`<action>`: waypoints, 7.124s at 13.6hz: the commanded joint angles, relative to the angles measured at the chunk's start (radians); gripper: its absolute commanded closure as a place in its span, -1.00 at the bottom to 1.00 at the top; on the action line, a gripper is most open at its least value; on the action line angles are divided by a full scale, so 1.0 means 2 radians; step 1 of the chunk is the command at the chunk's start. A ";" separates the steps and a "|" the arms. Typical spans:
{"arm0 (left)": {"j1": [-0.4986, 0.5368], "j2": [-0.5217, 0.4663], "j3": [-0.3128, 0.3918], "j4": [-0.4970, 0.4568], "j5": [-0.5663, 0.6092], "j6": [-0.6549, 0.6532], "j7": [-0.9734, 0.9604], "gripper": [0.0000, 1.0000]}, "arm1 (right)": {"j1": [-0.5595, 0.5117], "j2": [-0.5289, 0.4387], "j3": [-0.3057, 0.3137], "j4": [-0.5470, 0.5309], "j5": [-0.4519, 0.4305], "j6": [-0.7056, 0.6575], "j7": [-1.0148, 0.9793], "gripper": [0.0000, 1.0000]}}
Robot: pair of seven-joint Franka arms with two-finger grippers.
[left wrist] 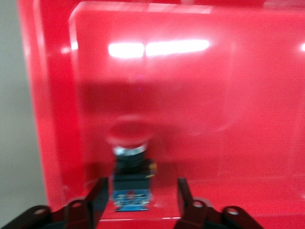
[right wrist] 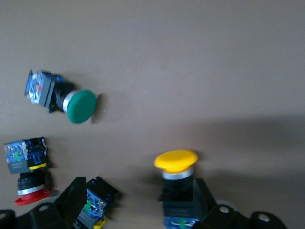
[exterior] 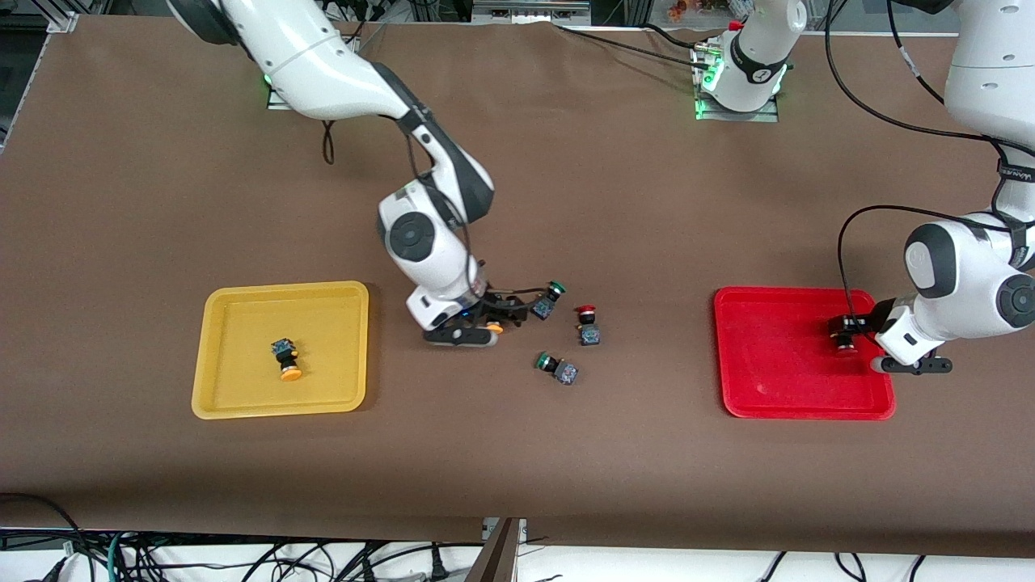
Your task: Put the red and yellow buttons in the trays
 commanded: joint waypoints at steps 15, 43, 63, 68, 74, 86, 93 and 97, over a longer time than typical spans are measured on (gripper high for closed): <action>-0.268 0.094 -0.046 0.144 0.002 -0.002 -0.348 -1.00 | 0.027 0.002 -0.024 -0.015 -0.068 -0.054 0.068 -0.11; -0.201 0.020 -0.011 0.114 0.007 -0.090 -0.193 1.00 | -0.111 -0.230 -0.131 -0.088 -0.057 -0.261 -0.276 -1.00; -0.098 -0.024 -0.016 -0.035 0.052 0.079 -0.090 -1.00 | -0.161 -0.408 -0.123 -0.082 -0.061 -0.449 -0.298 -1.00; -0.106 -0.027 -0.031 0.169 -0.001 -0.180 -0.098 -1.00 | -0.161 -0.408 -0.119 -0.081 -0.059 -0.450 -0.295 -1.00; -0.104 -0.057 -0.033 0.253 0.001 -0.327 -0.111 -1.00 | -0.161 -0.411 -0.119 -0.080 -0.059 -0.450 -0.297 -1.00; -0.109 -0.274 -0.021 0.088 0.002 -0.360 -0.140 -1.00 | -0.159 -0.409 -0.100 -0.074 -0.067 -0.450 -0.298 -1.00; -0.160 -0.259 0.041 0.097 -0.004 -0.360 -0.139 -1.00 | -0.158 -0.408 -0.099 -0.074 -0.067 -0.450 -0.298 -1.00; -0.167 -0.243 0.039 0.127 -0.004 -0.362 -0.143 -1.00 | -0.158 -0.409 -0.099 -0.076 -0.067 -0.451 -0.298 -1.00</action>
